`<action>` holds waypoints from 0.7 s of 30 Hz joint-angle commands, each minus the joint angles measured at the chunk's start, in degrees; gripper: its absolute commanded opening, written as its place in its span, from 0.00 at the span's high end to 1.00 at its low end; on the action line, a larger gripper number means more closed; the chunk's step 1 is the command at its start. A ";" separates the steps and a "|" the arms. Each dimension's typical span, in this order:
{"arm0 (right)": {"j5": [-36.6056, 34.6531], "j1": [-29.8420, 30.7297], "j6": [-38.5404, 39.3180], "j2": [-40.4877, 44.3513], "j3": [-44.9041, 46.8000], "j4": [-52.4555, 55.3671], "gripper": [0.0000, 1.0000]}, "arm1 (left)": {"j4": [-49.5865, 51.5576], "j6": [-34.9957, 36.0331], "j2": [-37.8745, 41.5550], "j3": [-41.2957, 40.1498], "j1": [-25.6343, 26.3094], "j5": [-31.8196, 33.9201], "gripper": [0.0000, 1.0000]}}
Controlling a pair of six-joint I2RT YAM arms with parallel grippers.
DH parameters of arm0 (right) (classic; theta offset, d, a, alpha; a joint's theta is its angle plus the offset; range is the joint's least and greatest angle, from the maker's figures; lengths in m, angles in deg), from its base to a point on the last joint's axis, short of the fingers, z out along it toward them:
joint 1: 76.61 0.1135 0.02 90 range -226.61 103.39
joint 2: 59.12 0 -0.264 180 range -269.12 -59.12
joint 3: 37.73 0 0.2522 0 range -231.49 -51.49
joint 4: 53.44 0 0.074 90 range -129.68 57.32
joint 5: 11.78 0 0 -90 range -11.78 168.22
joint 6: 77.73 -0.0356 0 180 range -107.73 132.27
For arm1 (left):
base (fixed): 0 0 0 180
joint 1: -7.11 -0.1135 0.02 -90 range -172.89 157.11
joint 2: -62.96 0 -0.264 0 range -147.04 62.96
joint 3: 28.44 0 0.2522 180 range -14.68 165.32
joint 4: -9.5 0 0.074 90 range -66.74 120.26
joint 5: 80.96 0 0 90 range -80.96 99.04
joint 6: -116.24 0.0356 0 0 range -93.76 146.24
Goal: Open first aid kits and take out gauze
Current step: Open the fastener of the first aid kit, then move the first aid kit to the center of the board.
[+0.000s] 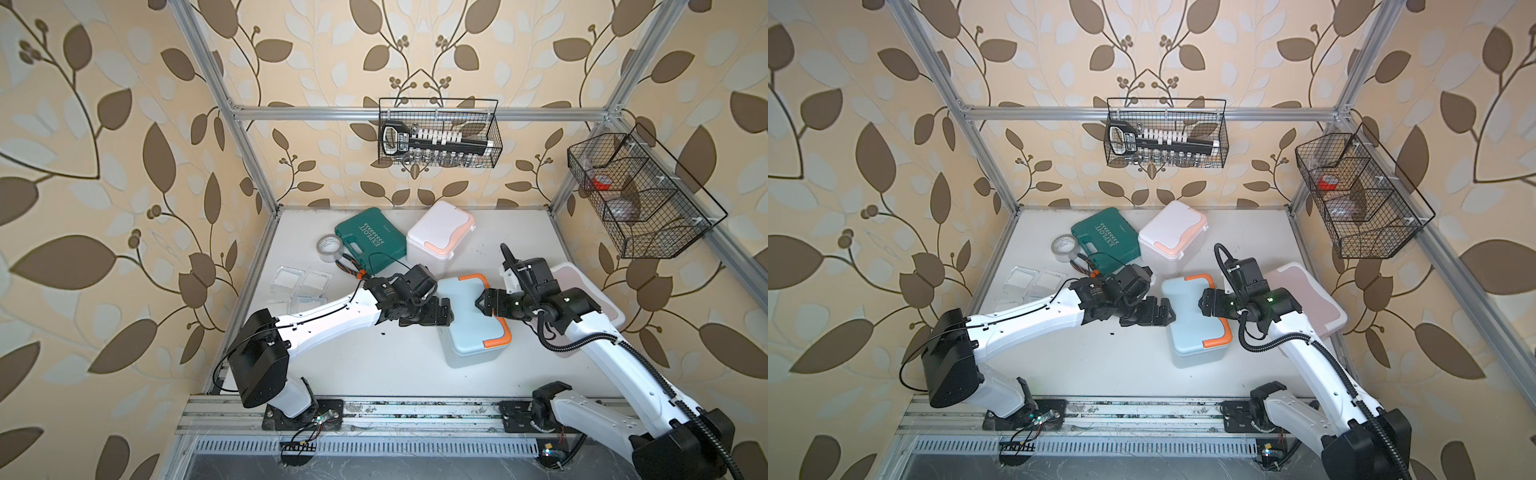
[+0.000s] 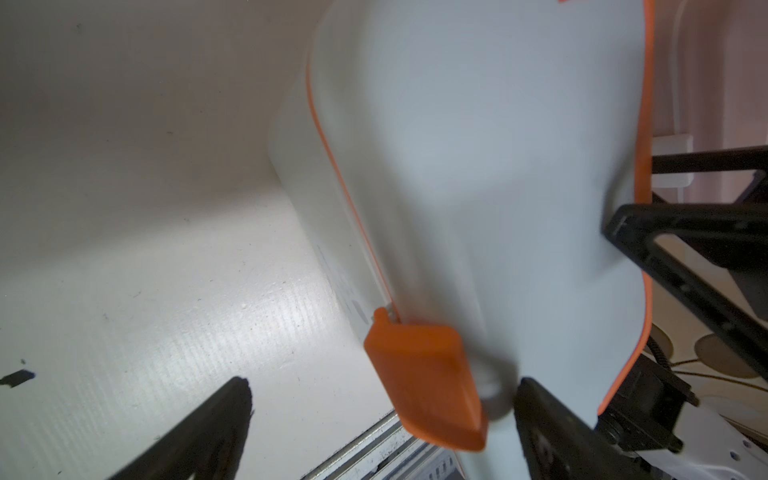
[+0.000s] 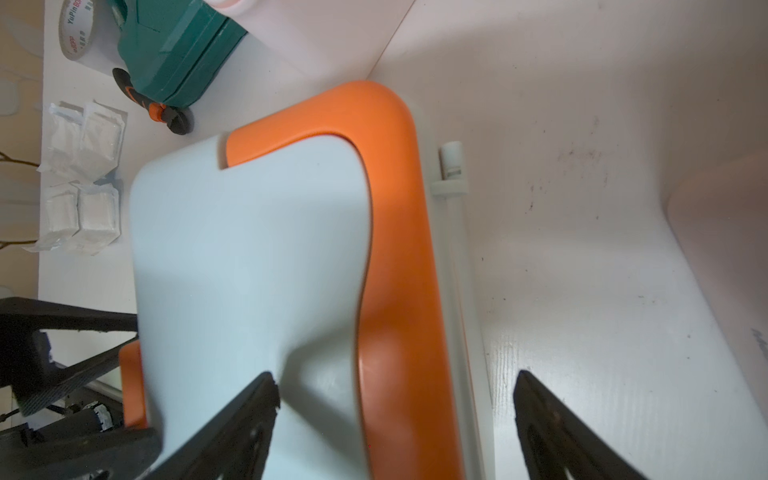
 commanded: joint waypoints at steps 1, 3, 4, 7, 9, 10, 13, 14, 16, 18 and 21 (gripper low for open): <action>2.65 -0.19 0.94 -0.54 1.17 -1.08 0.12 | 3.04 0.49 3.92 -3.01 -0.83 3.24 0.02; 3.05 -0.22 0.91 -0.60 1.28 -1.12 0.12 | 3.39 -0.28 6.89 -5.34 -1.39 4.17 0.02; 3.32 -0.21 0.91 -0.45 1.40 -1.21 0.12 | 3.38 -0.65 7.76 -6.82 -1.72 4.20 0.03; 4.40 -0.15 0.83 -0.45 1.65 -1.28 0.13 | 2.52 -1.68 9.72 -10.48 -2.64 4.08 0.04; 5.63 -0.19 0.64 -0.51 2.12 -1.79 0.13 | 1.91 -2.28 10.50 -12.51 -3.10 3.85 0.04; 6.49 -0.19 0.44 -0.54 2.44 -2.13 0.13 | 1.71 -2.55 10.78 -13.46 -3.34 3.80 0.04; 11.39 -0.16 -0.45 -1.20 3.64 -4.15 0.14 | 1.16 -3.06 12.60 -16.47 -4.98 3.46 0.04; 13.39 -0.01 -1.30 -1.35 4.46 -5.69 0.14 | 1.00 -3.06 13.53 -17.35 -5.74 2.93 0.04; 15.95 1.51 -3.52 -1.65 5.67 -8.92 0.15 | 2.08 -2.67 15.80 -18.32 -7.94 1.36 0.04; 16.52 5.09 -6.43 -2.69 6.01 -11.95 0.15 | 4.69 -2.23 20.33 -18.32 -9.29 1.95 0.04; 14.86 10.31 -10.95 -5.09 5.50 -15.00 0.20 | 12.23 -1.52 28.46 -15.60 -10.03 5.52 0.04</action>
